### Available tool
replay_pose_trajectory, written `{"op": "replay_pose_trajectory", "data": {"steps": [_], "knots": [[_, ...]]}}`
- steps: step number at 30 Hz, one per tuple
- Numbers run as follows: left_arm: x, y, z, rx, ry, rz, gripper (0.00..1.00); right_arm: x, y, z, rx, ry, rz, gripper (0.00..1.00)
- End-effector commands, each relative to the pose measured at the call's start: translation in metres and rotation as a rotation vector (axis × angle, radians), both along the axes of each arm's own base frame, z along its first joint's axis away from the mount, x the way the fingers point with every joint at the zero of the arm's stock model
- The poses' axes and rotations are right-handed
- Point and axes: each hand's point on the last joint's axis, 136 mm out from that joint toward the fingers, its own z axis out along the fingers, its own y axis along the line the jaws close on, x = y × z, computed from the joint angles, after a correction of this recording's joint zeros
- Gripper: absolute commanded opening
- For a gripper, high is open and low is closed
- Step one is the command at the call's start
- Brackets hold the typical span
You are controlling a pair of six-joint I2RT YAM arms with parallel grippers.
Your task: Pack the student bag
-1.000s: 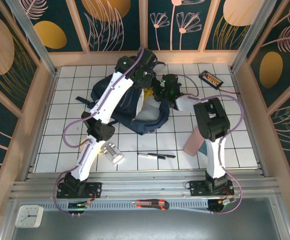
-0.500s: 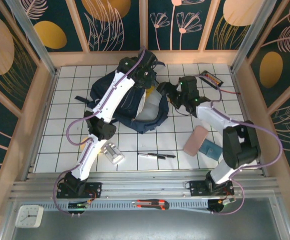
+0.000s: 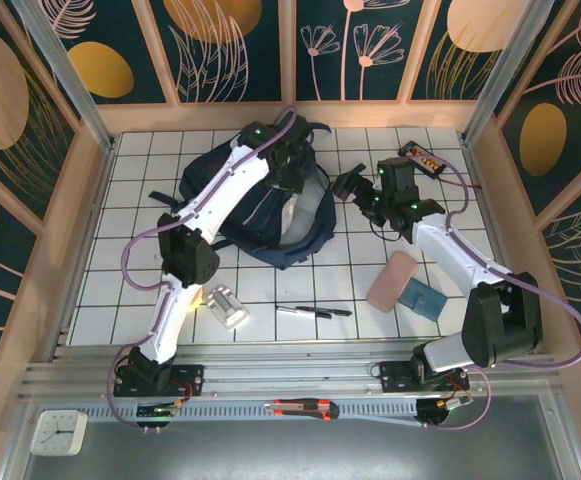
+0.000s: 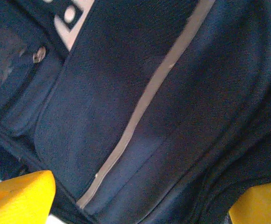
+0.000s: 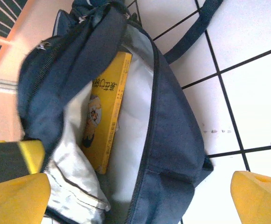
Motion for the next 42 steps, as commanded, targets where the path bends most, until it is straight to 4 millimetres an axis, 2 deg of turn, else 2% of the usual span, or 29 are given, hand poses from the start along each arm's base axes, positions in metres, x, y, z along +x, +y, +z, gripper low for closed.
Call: {"op": "replay_pose_trajectory", "data": {"steps": [1, 5, 8, 9, 14, 16, 18, 20, 22, 25, 28, 30, 32, 34, 38, 39, 40, 42], "knots": [[-0.026, 0.054, 0.001, 0.162, -0.010, 0.058, 0.94, -0.008, 0.022, -0.003, -0.011, 0.028, 0.099, 0.99], [-0.063, 0.077, -0.021, 0.074, 0.007, 0.128, 0.94, -0.025, 0.034, -0.041, -0.042, 0.173, 0.140, 0.99], [-0.074, 0.079, -0.013, -0.022, -0.048, 0.140, 0.94, -0.038, 0.050, -0.063, -0.064, 0.225, 0.214, 0.99], [-0.074, 0.073, -0.006, -0.083, -0.072, 0.133, 0.94, -0.043, 0.058, -0.067, -0.064, 0.234, 0.242, 0.99], [-0.081, 0.007, 0.043, -0.576, -0.186, -0.012, 0.99, -0.056, 0.097, -0.081, -0.007, 0.271, 0.325, 0.99], [-0.084, -0.008, 0.054, -0.686, -0.191, -0.045, 0.99, -0.052, 0.106, -0.080, 0.054, 0.283, 0.310, 0.99], [-0.089, -0.010, 0.063, -0.727, -0.202, -0.064, 0.99, -0.053, 0.124, -0.079, 0.114, 0.300, 0.323, 0.99], [-0.091, 0.009, 0.071, -0.686, -0.241, -0.026, 0.98, -0.046, 0.135, -0.081, 0.151, 0.324, 0.297, 0.99], [-0.092, 0.043, 0.068, -0.661, -0.248, 0.067, 0.99, -0.040, 0.149, -0.083, 0.177, 0.335, 0.298, 0.99], [-0.098, 0.103, 0.044, -0.682, -0.221, 0.244, 0.98, -0.034, 0.177, -0.083, 0.181, 0.337, 0.332, 0.99], [-0.107, 0.145, 0.025, -0.721, -0.232, 0.351, 0.97, -0.030, 0.200, -0.089, 0.160, 0.344, 0.357, 0.99], [-0.111, 0.164, 0.011, -0.738, -0.220, 0.410, 0.96, -0.026, 0.205, -0.100, 0.144, 0.357, 0.349, 0.99], [-0.112, 0.179, -0.002, -0.759, -0.204, 0.463, 0.95, -0.017, 0.201, -0.113, 0.139, 0.377, 0.311, 0.96], [-0.111, 0.190, -0.011, -0.790, -0.200, 0.508, 0.94, -0.006, 0.189, -0.125, 0.133, 0.392, 0.265, 0.86], [-0.104, 0.206, -0.019, -0.820, -0.215, 0.559, 0.93, 0.021, 0.158, -0.130, 0.151, 0.374, 0.176, 0.54], [-0.101, 0.209, -0.020, -0.820, -0.221, 0.566, 0.93, 0.022, 0.154, -0.129, 0.146, 0.372, 0.170, 0.51], [-0.099, 0.213, -0.022, -0.817, -0.225, 0.578, 0.93, 0.033, 0.137, -0.127, 0.146, 0.371, 0.135, 0.51], [-0.093, 0.219, -0.023, -0.817, -0.232, 0.593, 0.93, 0.038, 0.124, -0.116, 0.152, 0.361, 0.123, 0.55]]}}
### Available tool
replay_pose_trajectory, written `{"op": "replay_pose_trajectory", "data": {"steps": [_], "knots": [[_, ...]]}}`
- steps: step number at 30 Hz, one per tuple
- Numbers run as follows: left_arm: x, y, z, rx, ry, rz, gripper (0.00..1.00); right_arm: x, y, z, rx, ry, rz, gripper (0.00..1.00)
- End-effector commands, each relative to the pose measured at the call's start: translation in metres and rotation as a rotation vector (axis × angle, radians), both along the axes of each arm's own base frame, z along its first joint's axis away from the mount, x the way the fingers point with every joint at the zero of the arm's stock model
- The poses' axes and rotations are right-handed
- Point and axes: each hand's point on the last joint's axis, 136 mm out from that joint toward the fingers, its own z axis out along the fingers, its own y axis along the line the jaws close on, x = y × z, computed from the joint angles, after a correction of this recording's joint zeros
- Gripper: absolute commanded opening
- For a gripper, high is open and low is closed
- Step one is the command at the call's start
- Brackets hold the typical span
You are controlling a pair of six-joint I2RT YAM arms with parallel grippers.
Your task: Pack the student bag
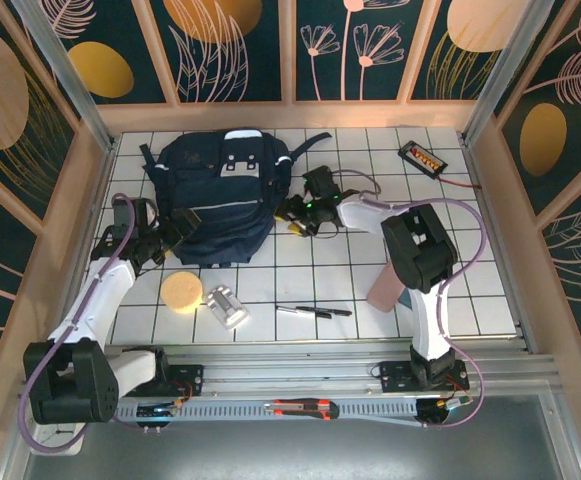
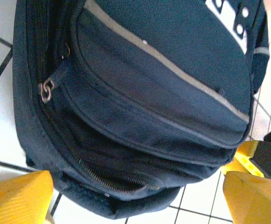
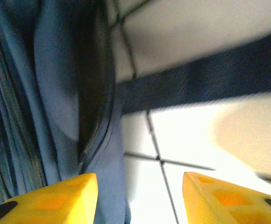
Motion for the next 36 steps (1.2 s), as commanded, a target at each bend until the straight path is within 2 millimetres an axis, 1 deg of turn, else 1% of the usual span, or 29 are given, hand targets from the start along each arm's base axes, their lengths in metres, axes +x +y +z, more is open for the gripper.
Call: {"op": "replay_pose_trajectory", "data": {"steps": [1, 3, 4, 5, 7, 10, 11, 13, 15, 17, 18, 19, 20, 21, 22, 24, 25, 27, 28, 31, 32, 33, 34, 35, 36], "knots": [[0.016, 0.004, 0.008, -0.035, -0.054, 0.008, 0.93, 0.015, -0.027, 0.022, -0.002, -0.042, -0.048, 0.63], [0.020, 0.007, 0.011, -0.027, -0.059, 0.008, 0.93, 0.010, -0.022, 0.040, 0.020, -0.059, -0.016, 0.78], [0.021, 0.010, 0.012, -0.018, -0.059, 0.008, 0.93, 0.004, -0.018, 0.044, 0.032, -0.050, 0.007, 0.82], [0.022, 0.013, 0.014, -0.007, -0.062, 0.011, 0.93, -0.003, -0.011, 0.046, 0.046, -0.038, 0.029, 0.84], [0.022, 0.022, 0.015, 0.008, -0.059, 0.026, 0.93, -0.015, 0.009, 0.044, 0.076, -0.018, 0.074, 0.89], [0.021, 0.036, 0.011, 0.011, -0.049, 0.055, 0.93, -0.026, 0.049, 0.036, 0.112, 0.006, 0.139, 0.93], [0.020, 0.039, 0.010, 0.012, -0.044, 0.059, 0.93, -0.026, 0.059, 0.035, 0.124, 0.010, 0.149, 0.93], [0.019, 0.045, 0.007, 0.016, -0.036, 0.071, 0.93, -0.027, 0.085, 0.030, 0.149, 0.022, 0.174, 0.94], [0.019, 0.048, 0.005, 0.027, -0.028, 0.074, 0.93, -0.024, 0.103, 0.026, 0.146, 0.023, 0.190, 0.94], [0.018, 0.049, 0.002, 0.035, -0.020, 0.072, 0.93, -0.019, 0.111, 0.015, 0.117, 0.026, 0.194, 0.93], [0.018, 0.050, 0.000, 0.038, -0.015, 0.070, 0.93, -0.014, 0.112, 0.011, 0.109, 0.022, 0.186, 0.92], [0.018, 0.050, -0.001, 0.041, -0.011, 0.071, 0.93, -0.010, 0.110, 0.005, 0.093, 0.027, 0.170, 0.88], [0.018, 0.051, -0.002, 0.044, -0.009, 0.070, 0.93, -0.006, 0.106, 0.001, 0.080, 0.032, 0.153, 0.79], [0.019, 0.051, -0.003, 0.046, -0.005, 0.067, 0.93, -0.001, 0.097, -0.002, 0.067, 0.032, 0.129, 0.65], [0.020, 0.052, -0.004, 0.048, -0.002, 0.065, 0.93, 0.004, 0.087, -0.004, 0.058, 0.034, 0.101, 0.49], [0.023, 0.053, -0.005, 0.053, -0.001, 0.063, 0.93, 0.014, 0.062, -0.006, 0.046, 0.028, 0.044, 0.10], [0.025, 0.053, -0.006, 0.050, -0.001, 0.060, 0.93, 0.021, 0.046, -0.005, 0.036, 0.020, 0.010, 0.00], [0.029, 0.053, -0.006, 0.041, -0.007, 0.058, 0.93, 0.031, 0.018, -0.002, 0.014, 0.003, -0.029, 0.00], [0.032, 0.052, -0.006, 0.035, -0.011, 0.056, 0.93, 0.043, -0.003, 0.001, 0.005, -0.007, -0.061, 0.00], [0.039, 0.048, -0.007, 0.003, -0.027, 0.041, 0.93, 0.065, -0.052, 0.013, -0.024, -0.051, -0.108, 0.00], [0.042, 0.046, -0.008, -0.011, -0.033, 0.037, 0.93, 0.070, -0.061, 0.016, -0.020, -0.057, -0.108, 0.00], [0.044, 0.044, -0.009, -0.032, -0.039, 0.031, 0.92, 0.077, -0.075, 0.019, -0.022, -0.059, -0.113, 0.00], [0.046, 0.040, -0.011, -0.052, -0.045, 0.023, 0.91, 0.085, -0.089, 0.022, -0.033, -0.064, -0.123, 0.06], [0.048, 0.039, -0.013, -0.070, -0.047, 0.023, 0.90, 0.091, -0.100, 0.026, -0.039, -0.074, -0.128, 0.18], [0.051, 0.036, -0.015, -0.091, -0.051, 0.023, 0.89, 0.096, -0.112, 0.029, -0.063, -0.087, -0.130, 0.26]]}}
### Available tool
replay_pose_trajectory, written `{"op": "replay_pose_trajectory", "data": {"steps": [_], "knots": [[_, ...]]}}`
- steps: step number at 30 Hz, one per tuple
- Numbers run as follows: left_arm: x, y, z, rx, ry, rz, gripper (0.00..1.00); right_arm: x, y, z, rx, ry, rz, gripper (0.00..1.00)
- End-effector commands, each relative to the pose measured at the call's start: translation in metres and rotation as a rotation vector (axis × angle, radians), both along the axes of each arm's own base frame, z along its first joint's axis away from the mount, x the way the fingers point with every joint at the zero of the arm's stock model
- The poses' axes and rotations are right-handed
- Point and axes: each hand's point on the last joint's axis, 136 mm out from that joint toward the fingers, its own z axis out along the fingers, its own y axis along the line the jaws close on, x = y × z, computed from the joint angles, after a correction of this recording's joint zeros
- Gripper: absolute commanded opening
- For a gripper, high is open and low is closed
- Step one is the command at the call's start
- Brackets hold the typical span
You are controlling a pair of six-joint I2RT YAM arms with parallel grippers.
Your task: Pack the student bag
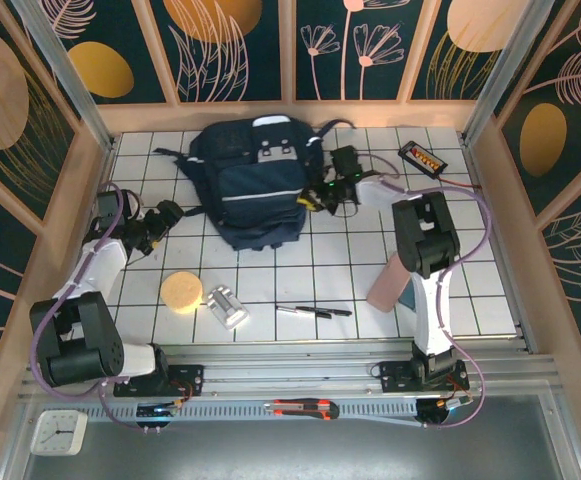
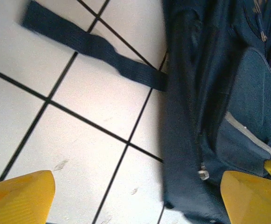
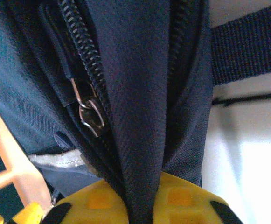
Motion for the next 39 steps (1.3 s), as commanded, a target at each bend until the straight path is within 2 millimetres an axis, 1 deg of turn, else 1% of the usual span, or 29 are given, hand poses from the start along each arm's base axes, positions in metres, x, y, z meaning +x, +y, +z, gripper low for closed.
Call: {"op": "replay_pose_trajectory", "data": {"steps": [1, 3, 4, 5, 7, 9, 12, 14, 16, 17, 18, 19, 20, 21, 22, 25, 28, 31, 33, 34, 35, 36, 37, 38, 39], "knots": [[0.016, -0.009, 0.006, -0.081, -0.068, -0.016, 0.88, 0.036, -0.068, 0.027, -0.143, -0.104, -0.102, 0.35], [0.023, -0.018, 0.004, -0.091, -0.070, -0.036, 0.87, 0.040, -0.083, 0.037, -0.174, -0.134, -0.102, 0.52], [0.027, -0.024, 0.004, -0.092, -0.070, -0.054, 0.87, 0.038, -0.087, 0.042, -0.180, -0.138, -0.096, 0.59], [0.031, -0.031, 0.005, -0.093, -0.072, -0.069, 0.86, 0.035, -0.088, 0.045, -0.182, -0.135, -0.089, 0.62], [0.042, -0.045, 0.007, -0.105, -0.081, -0.092, 0.86, 0.021, -0.080, 0.054, -0.165, -0.134, -0.045, 0.72], [0.052, -0.055, 0.010, -0.129, -0.094, -0.099, 0.86, 0.004, -0.068, 0.055, -0.166, -0.119, 0.000, 0.79], [0.062, -0.068, 0.004, -0.147, -0.082, -0.111, 0.85, -0.019, -0.057, 0.050, -0.167, -0.083, 0.033, 0.80], [0.066, -0.081, -0.004, -0.152, -0.058, -0.139, 0.84, -0.031, -0.059, 0.045, -0.168, -0.056, 0.022, 0.80], [0.070, -0.101, -0.014, -0.167, -0.031, -0.177, 0.84, -0.039, -0.068, 0.040, -0.201, -0.038, -0.001, 0.81], [0.076, -0.110, -0.010, -0.171, -0.042, -0.192, 0.84, -0.041, -0.072, 0.041, -0.210, -0.040, -0.006, 0.81], [0.079, -0.117, -0.020, -0.178, -0.019, -0.197, 0.84, -0.044, -0.076, 0.042, -0.233, -0.043, -0.010, 0.83], [0.083, -0.124, -0.024, -0.185, -0.011, -0.200, 0.84, -0.046, -0.083, 0.044, -0.268, -0.053, -0.019, 0.86], [0.086, -0.128, -0.026, -0.190, -0.005, -0.199, 0.84, -0.047, -0.089, 0.046, -0.298, -0.060, -0.030, 0.89], [0.090, -0.131, -0.030, -0.194, 0.003, -0.194, 0.83, -0.048, -0.099, 0.048, -0.336, -0.066, -0.046, 0.93], [0.092, -0.133, -0.035, -0.198, 0.013, -0.187, 0.83, -0.049, -0.108, 0.051, -0.363, -0.072, -0.061, 0.96], [0.100, -0.134, -0.050, -0.197, 0.040, -0.179, 0.80, -0.052, -0.127, 0.053, -0.378, -0.074, -0.087, 0.97], [0.105, -0.137, -0.062, -0.198, 0.064, -0.184, 0.75, -0.052, -0.137, 0.061, -0.370, -0.089, -0.104, 0.97], [0.112, -0.145, -0.069, -0.208, 0.074, -0.195, 0.62, -0.049, -0.135, 0.075, -0.355, -0.136, -0.101, 0.99], [0.117, -0.156, -0.071, -0.220, 0.078, -0.212, 0.51, -0.048, -0.130, 0.089, -0.331, -0.180, -0.093, 0.99], [0.118, -0.162, -0.070, -0.226, 0.077, -0.222, 0.39, -0.047, -0.128, 0.095, -0.320, -0.196, -0.088, 0.99], [0.120, -0.169, -0.068, -0.234, 0.075, -0.234, 0.22, -0.048, -0.123, 0.102, -0.298, -0.211, -0.076, 0.99], [0.120, -0.176, -0.065, -0.246, 0.070, -0.245, 0.11, -0.051, -0.113, 0.107, -0.264, -0.215, -0.051, 0.99], [0.120, -0.181, -0.061, -0.258, 0.062, -0.252, 0.03, -0.054, -0.104, 0.110, -0.238, -0.212, -0.028, 0.99], [0.121, -0.186, -0.053, -0.276, 0.046, -0.255, 0.00, -0.060, -0.089, 0.113, -0.208, -0.206, 0.011, 0.99], [0.121, -0.189, -0.044, -0.300, 0.023, -0.250, 0.00, -0.067, -0.074, 0.113, -0.189, -0.196, 0.050, 0.99]]}}
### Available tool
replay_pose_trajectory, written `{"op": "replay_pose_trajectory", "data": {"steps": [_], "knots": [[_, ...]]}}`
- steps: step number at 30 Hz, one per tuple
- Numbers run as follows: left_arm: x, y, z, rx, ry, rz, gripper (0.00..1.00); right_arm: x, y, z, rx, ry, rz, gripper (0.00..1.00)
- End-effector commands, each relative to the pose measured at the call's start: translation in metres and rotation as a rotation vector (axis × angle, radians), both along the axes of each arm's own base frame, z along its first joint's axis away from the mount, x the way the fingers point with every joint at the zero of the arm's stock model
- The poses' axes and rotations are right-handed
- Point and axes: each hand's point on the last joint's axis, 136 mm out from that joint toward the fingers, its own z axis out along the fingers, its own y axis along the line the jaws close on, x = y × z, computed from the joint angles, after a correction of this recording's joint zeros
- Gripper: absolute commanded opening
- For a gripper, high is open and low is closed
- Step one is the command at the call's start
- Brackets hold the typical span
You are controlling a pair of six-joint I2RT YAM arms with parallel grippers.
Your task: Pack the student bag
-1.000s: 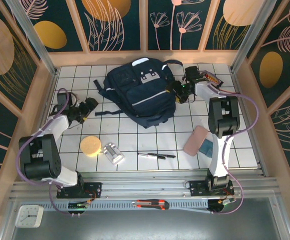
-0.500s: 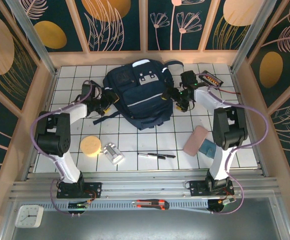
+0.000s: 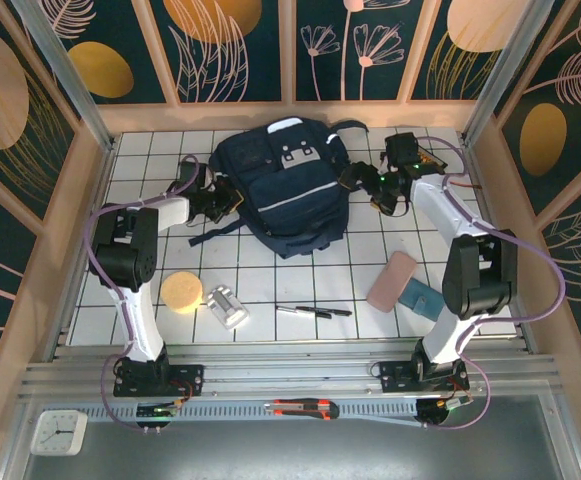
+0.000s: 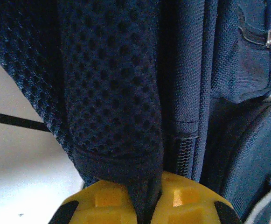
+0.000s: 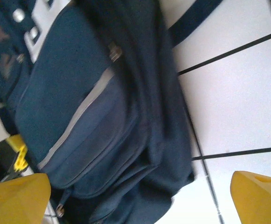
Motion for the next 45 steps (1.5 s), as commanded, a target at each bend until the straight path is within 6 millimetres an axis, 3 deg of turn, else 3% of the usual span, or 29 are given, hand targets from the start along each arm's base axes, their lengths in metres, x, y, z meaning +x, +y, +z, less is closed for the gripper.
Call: {"op": "replay_pose_trajectory", "data": {"steps": [1, 4, 6, 9, 12, 17, 21, 25, 29, 39, 45], "knots": [[0.004, -0.025, 0.031, -0.106, -0.071, -0.014, 0.00, -0.023, 0.053, 0.020, 0.087, -0.004, 0.158, 0.98], [0.002, -0.033, 0.065, -0.224, -0.168, 0.005, 0.00, -0.040, 0.098, 0.020, 0.154, 0.013, 0.252, 0.89], [-0.002, -0.036, 0.092, -0.290, -0.257, 0.001, 0.00, -0.044, 0.124, 0.019, 0.207, 0.004, 0.300, 0.77], [-0.010, -0.038, 0.123, -0.332, -0.393, -0.032, 0.00, -0.040, 0.147, 0.016, 0.236, -0.015, 0.344, 0.62], [-0.023, -0.038, 0.136, -0.396, -0.461, -0.042, 0.00, -0.036, 0.164, 0.005, 0.236, -0.037, 0.391, 0.59], [-0.035, -0.039, 0.145, -0.450, -0.503, -0.039, 0.00, -0.051, 0.178, -0.043, 0.225, 0.025, 0.432, 0.61], [-0.043, -0.046, 0.153, -0.471, -0.529, -0.081, 0.00, -0.065, 0.192, -0.060, 0.271, 0.045, 0.472, 0.69], [-0.047, -0.048, 0.157, -0.496, -0.545, -0.090, 0.00, -0.065, 0.204, -0.061, 0.309, 0.046, 0.513, 0.68], [-0.048, -0.047, 0.161, -0.509, -0.562, -0.084, 0.00, -0.082, 0.218, -0.046, 0.389, 0.021, 0.608, 0.67], [-0.049, -0.044, 0.173, -0.525, -0.603, -0.075, 0.00, -0.116, 0.210, -0.048, 0.370, 0.051, 0.637, 0.53], [-0.052, -0.043, 0.174, -0.515, -0.601, -0.069, 0.00, -0.133, 0.221, -0.045, 0.374, 0.060, 0.684, 0.45]]}}
